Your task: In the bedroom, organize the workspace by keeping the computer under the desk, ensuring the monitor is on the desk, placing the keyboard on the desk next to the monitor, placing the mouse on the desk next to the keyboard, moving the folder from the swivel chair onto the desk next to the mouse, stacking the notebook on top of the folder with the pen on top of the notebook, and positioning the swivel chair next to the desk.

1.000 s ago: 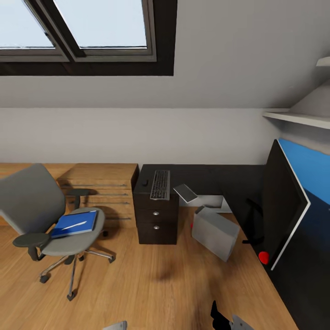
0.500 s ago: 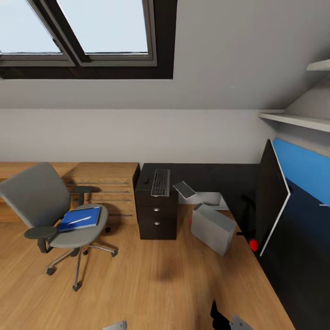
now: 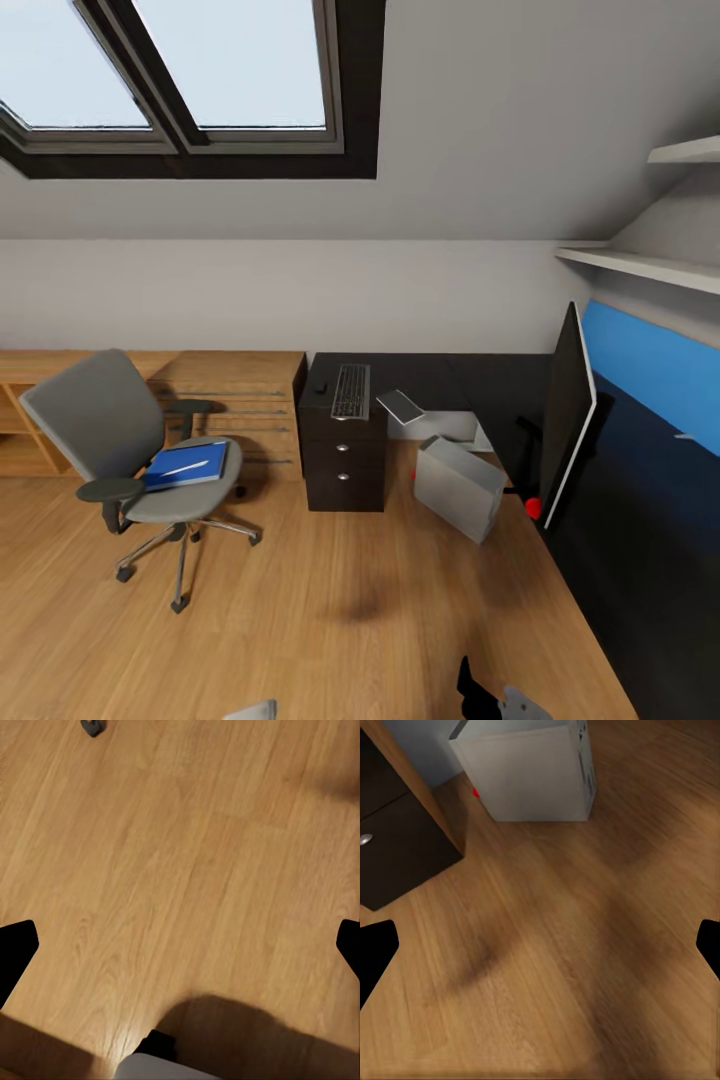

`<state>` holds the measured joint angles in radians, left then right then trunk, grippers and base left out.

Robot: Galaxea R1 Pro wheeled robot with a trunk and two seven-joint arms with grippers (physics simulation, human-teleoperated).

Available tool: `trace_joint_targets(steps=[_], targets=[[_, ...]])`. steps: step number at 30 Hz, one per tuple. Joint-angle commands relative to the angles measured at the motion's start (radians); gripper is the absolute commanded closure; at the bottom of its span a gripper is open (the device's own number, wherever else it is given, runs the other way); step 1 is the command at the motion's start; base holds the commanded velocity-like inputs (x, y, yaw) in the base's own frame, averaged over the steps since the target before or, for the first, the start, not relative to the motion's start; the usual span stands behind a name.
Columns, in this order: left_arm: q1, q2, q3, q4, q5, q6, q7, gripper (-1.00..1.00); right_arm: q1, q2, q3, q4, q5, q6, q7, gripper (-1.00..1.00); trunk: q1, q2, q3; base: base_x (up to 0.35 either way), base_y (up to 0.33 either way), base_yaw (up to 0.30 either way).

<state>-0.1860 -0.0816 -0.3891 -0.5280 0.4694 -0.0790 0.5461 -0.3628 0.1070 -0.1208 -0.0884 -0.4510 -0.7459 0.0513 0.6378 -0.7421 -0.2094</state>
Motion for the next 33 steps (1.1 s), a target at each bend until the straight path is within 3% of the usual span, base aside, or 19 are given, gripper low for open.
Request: trace_joint_targets(steps=[1, 19, 24, 33], targets=[[-0.001, 0.001, -0.008, 0.000, 0.011, -0.007, 0.007, -1.00, -0.001, 0.000, -0.008, 0.001, 0.002, -0.003, 0.005, -1.00, -0.004, 0.006, 0.002, -0.009, 0.000, 0.000], [-0.001, 0.002, -0.008, 0.000, 0.012, -0.006, 0.007, -1.00, -0.001, 0.001, -0.008, 0.001, 0.005, -0.006, 0.008, -1.00, -0.073, 0.132, 0.058, -0.001, 0.000, 0.000], [-0.001, 0.001, -0.008, 0.000, 0.011, -0.007, 0.007, -1.00, 0.000, 0.002, -0.008, -0.002, 0.005, -0.014, 0.012, -1.00, -0.073, 0.132, 0.058, 0.000, 0.000, 0.000], [-0.001, 0.000, -0.008, 0.000, 0.010, -0.008, 0.006, -1.00, 0.001, -0.001, -0.008, -0.008, 0.005, -0.164, 0.110, -1.00, -0.073, 0.132, 0.058, 0.000, 0.000, 0.000]])
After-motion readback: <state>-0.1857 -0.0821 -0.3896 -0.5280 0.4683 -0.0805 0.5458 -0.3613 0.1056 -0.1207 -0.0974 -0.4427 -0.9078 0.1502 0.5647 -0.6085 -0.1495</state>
